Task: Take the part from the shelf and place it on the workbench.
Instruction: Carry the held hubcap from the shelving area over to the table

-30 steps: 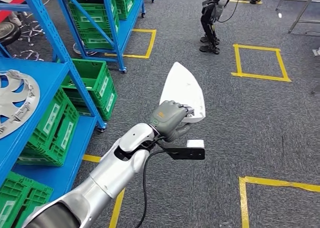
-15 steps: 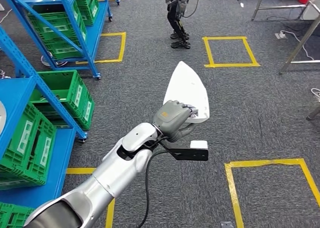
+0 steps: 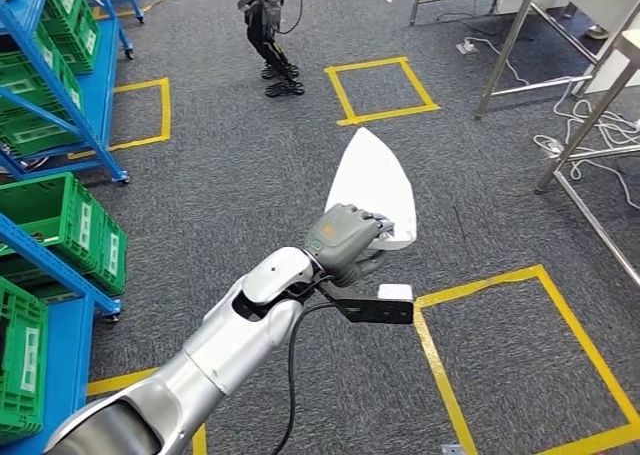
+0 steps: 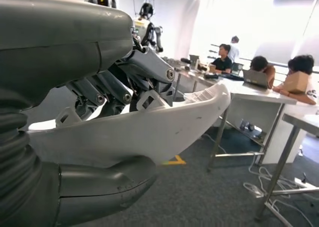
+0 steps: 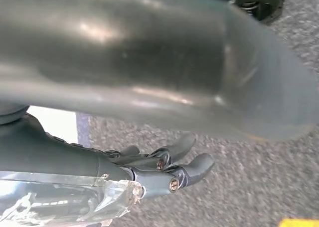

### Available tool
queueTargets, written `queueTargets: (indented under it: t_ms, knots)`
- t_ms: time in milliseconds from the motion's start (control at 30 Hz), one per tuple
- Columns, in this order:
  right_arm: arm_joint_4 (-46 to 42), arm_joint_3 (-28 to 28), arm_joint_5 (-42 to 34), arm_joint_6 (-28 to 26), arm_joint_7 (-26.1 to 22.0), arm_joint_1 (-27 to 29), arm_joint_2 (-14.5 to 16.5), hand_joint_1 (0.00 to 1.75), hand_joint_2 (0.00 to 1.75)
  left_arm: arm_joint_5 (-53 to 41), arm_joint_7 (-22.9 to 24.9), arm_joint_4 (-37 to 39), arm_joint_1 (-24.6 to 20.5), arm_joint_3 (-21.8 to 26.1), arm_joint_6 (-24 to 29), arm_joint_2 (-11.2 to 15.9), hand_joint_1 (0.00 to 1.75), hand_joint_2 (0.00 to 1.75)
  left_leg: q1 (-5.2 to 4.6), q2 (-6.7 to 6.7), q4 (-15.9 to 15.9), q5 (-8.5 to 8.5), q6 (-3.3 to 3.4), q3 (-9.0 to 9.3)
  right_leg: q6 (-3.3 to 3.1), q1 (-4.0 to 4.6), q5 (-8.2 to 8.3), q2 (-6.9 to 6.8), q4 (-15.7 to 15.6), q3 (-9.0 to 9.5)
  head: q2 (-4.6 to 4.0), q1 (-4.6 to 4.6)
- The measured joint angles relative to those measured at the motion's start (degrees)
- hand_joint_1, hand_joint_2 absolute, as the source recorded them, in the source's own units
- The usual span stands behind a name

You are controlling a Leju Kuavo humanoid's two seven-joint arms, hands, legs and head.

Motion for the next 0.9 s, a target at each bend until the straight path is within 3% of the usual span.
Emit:
queueTargets:
  t_ms: [33, 100, 167, 233, 267, 300, 333, 400, 467, 533, 600, 633, 700, 733, 767, 800, 833, 867, 900]
  knots:
    - [0.01, -0.02, 0.0, 0.0, 0.0, 0.23, -0.03, 0.0, 0.0, 0.0, 0.0, 0.07, -0.02, -0.04, -0.01, -0.15, 1.75, 1.75, -0.05, 0.6, 0.02, 0.14, 0.37, 0.01, 0.36, -0.1, 0.13, -0.08, -0.16, -0.22, 0.0, -0.01]
    - [0.01, -0.07, -0.01, 0.01, -0.01, 0.48, -0.08, 0.0, 0.0, 0.0, -0.03, 0.14, -0.15, -0.09, -0.01, -0.55, 1.75, 1.75, 0.01, 1.98, -0.25, 0.33, 1.11, 0.19, 0.98, 0.16, -0.89, -2.94, 1.58, -1.24, 0.0, 0.32]
    - [0.01, -0.08, -0.02, 0.01, -0.02, 0.27, -0.09, 0.0, 0.0, 0.0, -0.06, 0.21, -0.16, -0.1, -0.04, -0.68, 1.75, 1.75, -0.12, 3.65, -0.34, 0.31, 1.55, 0.35, 1.44, 0.34, -4.09, -6.79, 7.93, -4.18, 0.0, 0.62]
    - [0.01, -0.08, -0.01, 0.02, -0.02, 0.07, -0.08, 0.0, 0.0, 0.0, -0.07, 0.39, -0.09, -0.1, -0.14, -0.55, 1.75, 1.75, -0.26, 5.5, -0.32, 0.18, 1.72, 0.43, 1.69, 0.2, -6.79, -7.92, 14.93, -7.45, 0.0, 0.61]
    - [0.01, -0.08, -0.01, 0.02, -0.01, 0.1, -0.08, 0.0, 0.0, 0.0, -0.07, 0.51, -0.06, -0.11, -0.19, -0.51, 1.75, 1.75, -0.29, 6.35, -0.31, 0.1, 1.73, 0.5, 1.71, 0.17, -6.79, -8.04, 16.04, -7.89, 0.0, 0.62]
    - [0.01, -0.08, 0.0, 0.02, -0.01, 0.16, -0.09, 0.0, 0.0, 0.0, -0.08, 0.6, -0.05, -0.13, -0.24, -0.51, 1.75, 1.75, -0.3, 7.13, -0.31, -0.02, 1.69, 0.63, 1.69, 0.17, -5.79, -8.17, 14.84, -7.11, 0.0, 0.62]
    - [0.01, -0.09, 0.0, 0.01, 0.0, 0.22, -0.1, 0.0, 0.0, 0.0, -0.1, 0.66, -0.05, -0.14, -0.26, -0.54, 1.75, 1.75, -0.31, 7.84, -0.31, -0.17, 1.58, 0.85, 1.59, 0.21, -4.06, -8.6, 11.52, -5.18, 0.0, 0.63]
    - [0.0, -0.09, 0.0, 0.01, 0.0, 0.14, -0.13, 0.0, 0.0, 0.0, -0.16, 0.7, -0.18, -0.14, -0.27, -0.58, 1.75, 1.75, -0.56, 9.05, -0.31, -0.58, 1.15, 1.36, 1.12, 0.62, -1.45, -11.1, 3.6, -0.65, 0.0, 0.61]
    - [0.01, -0.09, 0.0, 0.01, 0.0, -0.02, -0.14, 0.0, 0.0, 0.0, -0.21, 0.73, -0.36, -0.14, -0.27, -0.57, 1.75, 1.75, -0.97, 10.02, -0.39, -0.81, 0.66, 1.72, 0.32, 1.05, -0.91, -12.41, 0.19, 1.23, 0.0, 0.5]
    - [0.01, -0.09, 0.0, 0.02, 0.01, -0.02, -0.14, 0.0, 0.0, 0.0, -0.22, 0.78, -0.43, -0.15, -0.27, -0.65, 1.75, 1.75, -1.1, 11.02, -0.68, -0.88, 0.1, 2.01, -0.5, 1.14, -0.78, -11.09, 0.12, 1.09, 0.0, 0.44]
    - [0.01, -0.09, 0.0, 0.01, 0.01, 0.09, -0.14, 0.0, 0.0, 0.0, -0.23, 0.8, -0.56, -0.19, -0.27, -0.79, 1.75, 1.75, -0.92, 9.89, 0.12, -1.91, -0.5, 1.77, -1.24, 0.88, -0.47, -9.75, -0.23, 1.08, 0.0, 0.43]
    - [0.01, -0.09, 0.0, 0.0, 0.01, 0.05, -0.14, 0.0, 0.0, 0.0, -0.25, 0.81, -0.64, -0.21, -0.27, -0.8, 1.75, 1.75, -0.84, 8.5, 2.12, -3.28, -0.68, 0.88, -1.61, 0.71, -0.28, -9.08, -0.44, 1.12, 0.0, 0.34]
    - [0.01, -0.09, 0.0, 0.01, 0.0, -0.09, -0.14, 0.0, 0.0, 0.0, -0.28, 0.93, -0.64, -0.32, -0.3, -0.58, 1.75, 1.75, -0.77, 5.87, 9.26, -6.83, -0.73, -2.59, -2.03, 0.54, -0.06, -7.63, -0.61, 1.04, 0.0, 0.19]
    - [0.01, -0.09, 0.0, 0.01, 0.0, -0.12, -0.14, 0.0, 0.0, 0.0, -0.28, 1.06, -0.57, -0.36, -0.34, -0.41, 1.75, 1.75, -0.77, 5.37, 12.92, -8.13, -0.73, -4.51, -2.12, 0.52, -0.02, -6.8, -0.63, 0.99, 0.0, 0.13]
    - [0.01, -0.09, 0.0, 0.02, 0.0, -0.06, -0.14, 0.0, 0.0, 0.02, -0.28, 1.2, -0.49, -0.4, -0.38, -0.26, 1.75, 1.75, -0.76, 5.22, 15.1, -8.39, -0.74, -5.8, -2.12, 0.48, 0.02, -5.93, -0.62, 0.96, 0.0, 0.12]
    - [0.01, -0.09, 0.0, 0.02, 0.0, 0.02, -0.14, 0.0, 0.0, 0.05, -0.29, 1.32, -0.45, -0.43, -0.4, -0.17, 1.75, 1.75, -0.73, 5.16, 15.31, -7.54, -0.77, -6.17, -2.06, 0.4, 0.06, -5.07, -0.6, 0.95, 0.0, 0.11]
    - [0.01, -0.09, 0.0, 0.02, 0.0, 0.07, -0.14, 0.0, 0.0, 0.1, -0.31, 1.4, -0.46, -0.48, -0.42, -0.12, 1.75, 1.75, -0.64, 5.0, 13.4, -5.71, -0.82, -5.47, -1.94, 0.27, 0.11, -4.19, -0.56, 0.95, 0.0, 0.12]
    - [0.01, -0.09, 0.01, 0.03, 0.0, 0.07, -0.14, 0.0, 0.0, 0.17, -0.34, 1.44, -0.52, -0.54, -0.43, -0.11, 1.75, 1.75, -0.46, 4.39, 10.0, -3.43, -0.92, -3.97, -1.72, 0.12, 0.16, -3.32, -0.49, 0.94, 0.0, 0.11]
    - [0.01, -0.09, 0.04, 0.03, 0.0, 0.02, -0.14, 0.0, 0.0, 0.27, -0.37, 1.47, -0.6, -0.62, -0.43, -0.1, 1.75, 1.75, -0.14, 2.89, 6.17, -1.6, -1.07, -2.21, -1.38, 0.06, 0.18, -2.49, -0.29, 0.79, 0.0, 0.07]
